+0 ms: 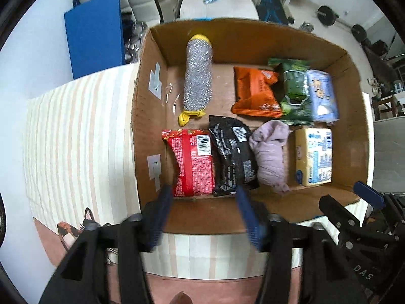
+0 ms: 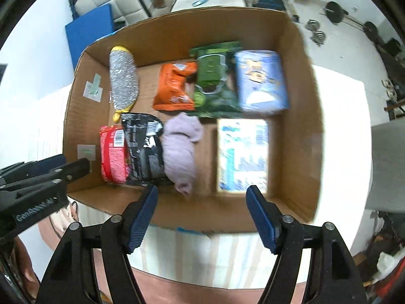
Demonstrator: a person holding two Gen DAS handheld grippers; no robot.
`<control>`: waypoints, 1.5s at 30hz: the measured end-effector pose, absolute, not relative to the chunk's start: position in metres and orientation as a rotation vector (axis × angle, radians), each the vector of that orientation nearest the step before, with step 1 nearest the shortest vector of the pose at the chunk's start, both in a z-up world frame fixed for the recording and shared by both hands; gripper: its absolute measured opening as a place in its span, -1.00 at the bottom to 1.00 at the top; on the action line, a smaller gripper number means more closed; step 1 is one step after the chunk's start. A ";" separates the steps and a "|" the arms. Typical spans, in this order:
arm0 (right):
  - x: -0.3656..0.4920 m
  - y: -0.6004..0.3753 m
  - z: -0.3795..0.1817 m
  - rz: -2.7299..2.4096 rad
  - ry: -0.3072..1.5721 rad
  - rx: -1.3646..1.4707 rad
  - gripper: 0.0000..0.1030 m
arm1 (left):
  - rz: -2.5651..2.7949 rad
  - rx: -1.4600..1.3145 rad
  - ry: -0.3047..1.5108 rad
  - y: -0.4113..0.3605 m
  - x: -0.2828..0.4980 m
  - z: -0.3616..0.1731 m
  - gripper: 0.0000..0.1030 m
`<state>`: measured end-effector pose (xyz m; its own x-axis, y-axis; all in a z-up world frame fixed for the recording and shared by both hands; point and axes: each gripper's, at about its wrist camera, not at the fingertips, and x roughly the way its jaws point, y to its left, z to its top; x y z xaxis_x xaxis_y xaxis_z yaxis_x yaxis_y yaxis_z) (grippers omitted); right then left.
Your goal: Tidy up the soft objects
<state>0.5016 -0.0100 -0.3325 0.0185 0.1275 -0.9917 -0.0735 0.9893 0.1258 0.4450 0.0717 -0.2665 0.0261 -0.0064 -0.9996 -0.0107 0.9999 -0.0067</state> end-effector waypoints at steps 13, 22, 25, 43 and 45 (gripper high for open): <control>0.474 -0.043 -0.290 0.063 1.420 -0.010 1.00 | 0.031 0.012 1.351 0.055 0.417 -0.217 0.96; 0.466 -0.044 -0.269 0.049 1.370 -0.030 1.00 | 0.052 -0.008 1.287 0.055 0.408 -0.192 0.97; 0.461 -0.044 -0.259 0.049 1.349 -0.034 1.00 | 0.059 -0.012 1.265 0.055 0.401 -0.180 0.97; 0.337 -0.066 -0.121 0.100 1.105 -0.022 1.00 | 0.053 -0.023 1.038 0.039 0.281 -0.053 0.97; 0.322 -0.069 -0.107 0.096 1.077 -0.026 1.00 | 0.056 -0.016 1.038 0.037 0.267 -0.045 0.97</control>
<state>0.3220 -0.0686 -0.1069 0.4700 0.0654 -0.8803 -0.0907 0.9956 0.0255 0.2666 0.0371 -0.0447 0.5068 0.0390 -0.8612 -0.0542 0.9984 0.0134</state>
